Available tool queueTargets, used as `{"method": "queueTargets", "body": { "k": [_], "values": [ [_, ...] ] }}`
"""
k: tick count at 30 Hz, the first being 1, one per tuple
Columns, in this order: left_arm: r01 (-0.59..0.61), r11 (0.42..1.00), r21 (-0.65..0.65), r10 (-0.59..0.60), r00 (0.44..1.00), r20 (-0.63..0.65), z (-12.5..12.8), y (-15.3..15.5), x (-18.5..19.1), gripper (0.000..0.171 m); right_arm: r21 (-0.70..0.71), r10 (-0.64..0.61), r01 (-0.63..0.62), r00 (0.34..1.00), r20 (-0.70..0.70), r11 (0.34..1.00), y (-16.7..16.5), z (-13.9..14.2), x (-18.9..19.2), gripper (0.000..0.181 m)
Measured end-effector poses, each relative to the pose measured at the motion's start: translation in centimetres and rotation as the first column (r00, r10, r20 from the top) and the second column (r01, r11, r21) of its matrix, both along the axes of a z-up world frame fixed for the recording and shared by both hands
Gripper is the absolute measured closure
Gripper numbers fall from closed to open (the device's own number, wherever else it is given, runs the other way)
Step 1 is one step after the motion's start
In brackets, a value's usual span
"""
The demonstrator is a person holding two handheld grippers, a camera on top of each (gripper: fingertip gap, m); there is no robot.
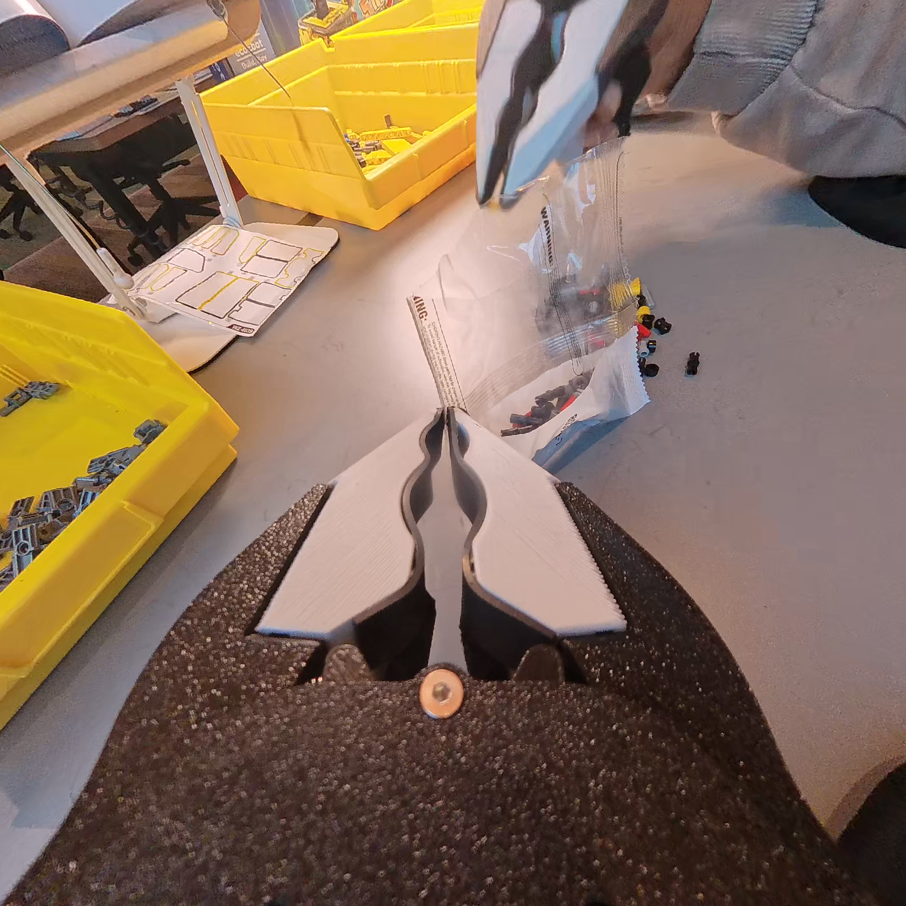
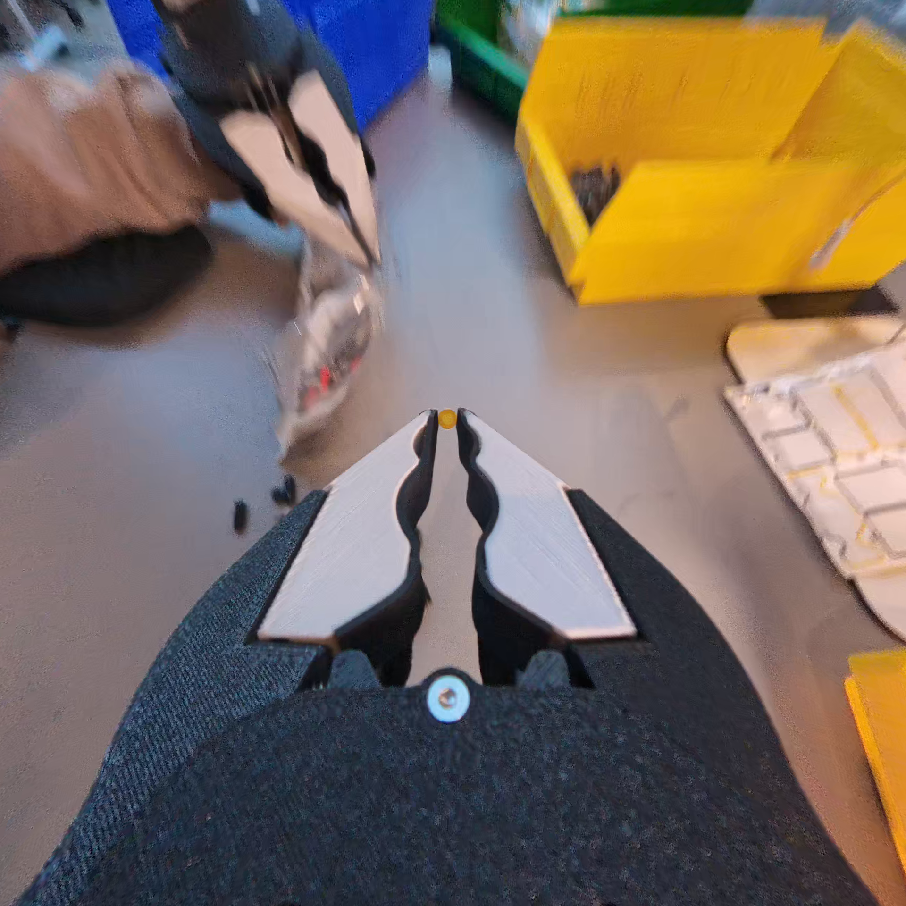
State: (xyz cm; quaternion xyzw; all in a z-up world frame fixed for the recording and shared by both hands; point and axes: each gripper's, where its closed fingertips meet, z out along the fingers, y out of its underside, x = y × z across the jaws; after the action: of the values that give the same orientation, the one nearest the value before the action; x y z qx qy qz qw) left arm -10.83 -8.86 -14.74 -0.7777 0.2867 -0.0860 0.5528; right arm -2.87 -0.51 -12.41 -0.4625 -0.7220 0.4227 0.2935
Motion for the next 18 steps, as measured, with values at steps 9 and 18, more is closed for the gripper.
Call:
{"method": "queueTargets", "body": {
  "k": [9, 18],
  "values": [
    [-0.001, 1.000, -0.009, 0.001, 1.000, -0.001, -0.3, 0.0, 0.0, 0.171, -0.095, 0.019, -0.034, 0.988, -0.154, 0.995, -5.1, 4.0, -3.8, 0.163],
    [-0.011, 1.000, -0.012, 0.011, 1.000, 0.004, -0.4, 0.1, -0.3, 0.171, -0.055, 0.122, -0.114, 0.977, 0.178, 0.992, -2.3, -4.1, 1.3, 0.164]
  ]
}}
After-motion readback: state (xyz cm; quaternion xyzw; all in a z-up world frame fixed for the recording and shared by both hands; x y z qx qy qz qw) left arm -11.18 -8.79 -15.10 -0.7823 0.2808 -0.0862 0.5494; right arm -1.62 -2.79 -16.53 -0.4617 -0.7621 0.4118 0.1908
